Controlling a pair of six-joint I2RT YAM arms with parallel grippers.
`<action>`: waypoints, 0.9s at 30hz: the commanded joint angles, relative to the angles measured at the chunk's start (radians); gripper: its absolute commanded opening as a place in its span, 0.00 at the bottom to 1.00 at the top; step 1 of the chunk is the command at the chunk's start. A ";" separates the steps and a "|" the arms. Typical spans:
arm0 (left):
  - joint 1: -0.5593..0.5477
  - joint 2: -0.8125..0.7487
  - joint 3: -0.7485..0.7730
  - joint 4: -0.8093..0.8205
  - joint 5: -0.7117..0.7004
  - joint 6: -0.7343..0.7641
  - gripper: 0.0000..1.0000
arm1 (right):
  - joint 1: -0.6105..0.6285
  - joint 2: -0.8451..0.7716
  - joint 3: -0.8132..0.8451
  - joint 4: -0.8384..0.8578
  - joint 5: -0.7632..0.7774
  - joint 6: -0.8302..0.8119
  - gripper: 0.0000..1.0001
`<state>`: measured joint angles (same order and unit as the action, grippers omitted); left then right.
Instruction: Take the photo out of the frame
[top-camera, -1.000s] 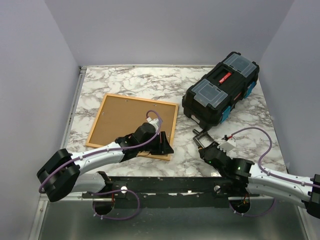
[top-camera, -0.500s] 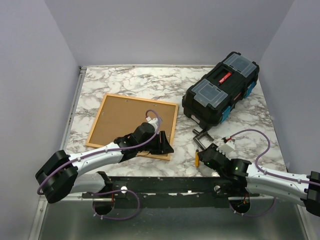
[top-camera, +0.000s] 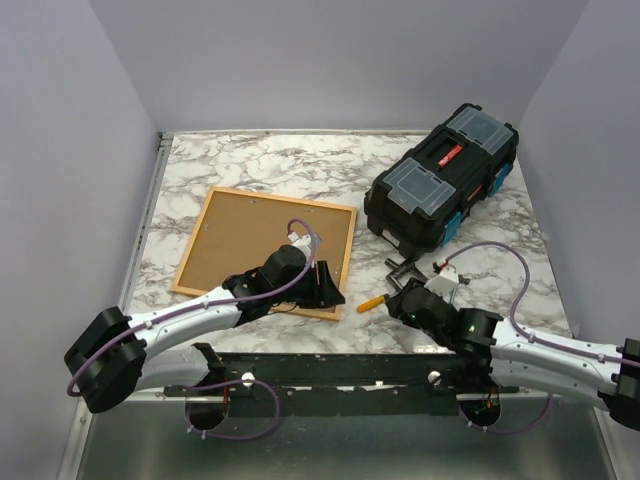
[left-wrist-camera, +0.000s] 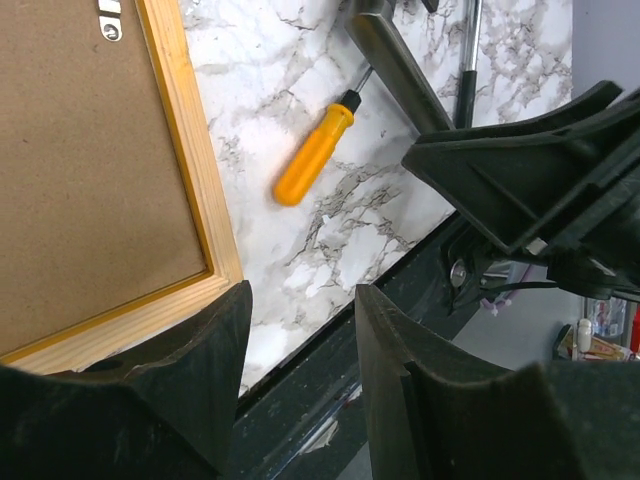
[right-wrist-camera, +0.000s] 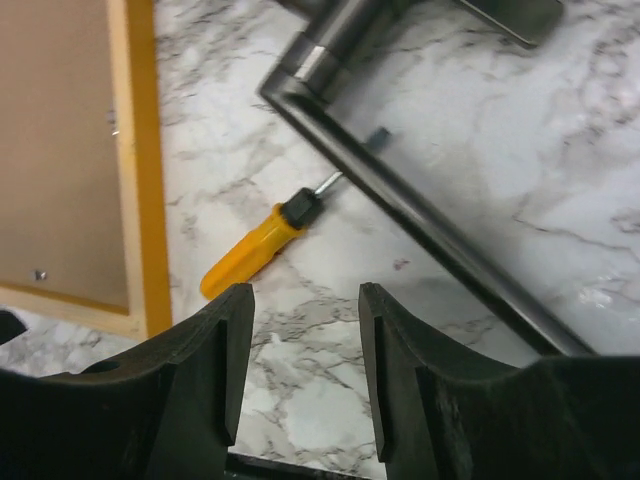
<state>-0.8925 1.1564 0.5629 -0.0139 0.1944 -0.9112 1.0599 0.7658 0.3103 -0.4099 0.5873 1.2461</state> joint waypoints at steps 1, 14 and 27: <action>-0.003 -0.026 0.003 -0.035 -0.037 0.017 0.48 | -0.002 0.055 0.092 0.082 -0.093 -0.219 0.54; -0.002 -0.077 -0.006 -0.076 -0.061 0.010 0.48 | -0.112 0.467 0.378 0.175 -0.040 -0.362 0.44; -0.002 -0.150 -0.043 -0.101 -0.089 -0.002 0.48 | -0.242 0.748 0.442 0.319 -0.275 -0.649 0.61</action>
<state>-0.8925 1.0389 0.5278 -0.0998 0.1394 -0.9108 0.8299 1.4719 0.7696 -0.1669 0.3969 0.7414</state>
